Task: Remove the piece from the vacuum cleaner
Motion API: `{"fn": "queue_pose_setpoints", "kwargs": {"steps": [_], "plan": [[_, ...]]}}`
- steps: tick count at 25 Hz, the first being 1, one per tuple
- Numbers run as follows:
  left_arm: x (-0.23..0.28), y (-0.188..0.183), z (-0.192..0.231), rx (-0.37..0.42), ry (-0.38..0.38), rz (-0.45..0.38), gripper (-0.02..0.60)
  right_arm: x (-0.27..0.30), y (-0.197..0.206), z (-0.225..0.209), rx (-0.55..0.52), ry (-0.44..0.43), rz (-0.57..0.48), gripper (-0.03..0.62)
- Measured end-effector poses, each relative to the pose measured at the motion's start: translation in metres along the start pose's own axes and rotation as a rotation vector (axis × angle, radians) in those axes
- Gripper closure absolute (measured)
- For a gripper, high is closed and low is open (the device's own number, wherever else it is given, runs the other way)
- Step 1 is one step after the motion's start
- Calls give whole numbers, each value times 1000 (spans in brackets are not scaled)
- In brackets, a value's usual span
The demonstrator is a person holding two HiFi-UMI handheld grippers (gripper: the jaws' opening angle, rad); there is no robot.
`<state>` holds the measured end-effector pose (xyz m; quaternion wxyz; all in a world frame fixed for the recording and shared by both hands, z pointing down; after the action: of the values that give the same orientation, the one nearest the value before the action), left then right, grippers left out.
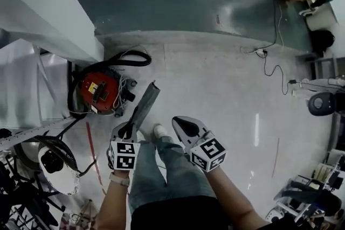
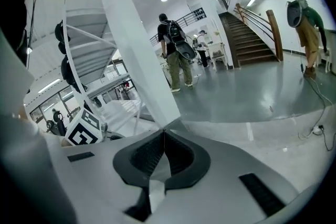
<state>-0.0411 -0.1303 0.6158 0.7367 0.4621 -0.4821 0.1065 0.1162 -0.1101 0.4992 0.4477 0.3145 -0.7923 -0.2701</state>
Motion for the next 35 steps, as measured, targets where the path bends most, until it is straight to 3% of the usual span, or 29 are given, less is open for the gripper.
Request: {"fn": "queue_pose_setpoints", "kwargs": {"steps": [9,17,26,35], "plan": [[-125,-83,36,-19,-113,-174,541,-32,-87,72,-98,-80,-86,565],[-215,-122,57,-25,-209,-292,541,-57,-147,130,-200,-148,-160,565],[-294,-147,82,-15,-302,-419,540,-61,-182,182,-296,-221,-209,565],[-323,-150,94,-46,-337,-472,540,-53,-205,218,-344,-273,-237,563]]}}
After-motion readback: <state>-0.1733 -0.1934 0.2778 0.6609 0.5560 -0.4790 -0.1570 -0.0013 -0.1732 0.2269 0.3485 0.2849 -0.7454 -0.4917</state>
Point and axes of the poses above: the fingertips, and each gripper's own axes: x forward along the fingers, z to its left, y out of its underside, the point moved 2 cm from there along -x, backward along the fingers, and after that the axes turned 7 degrees about x, right-handed, at the moved point
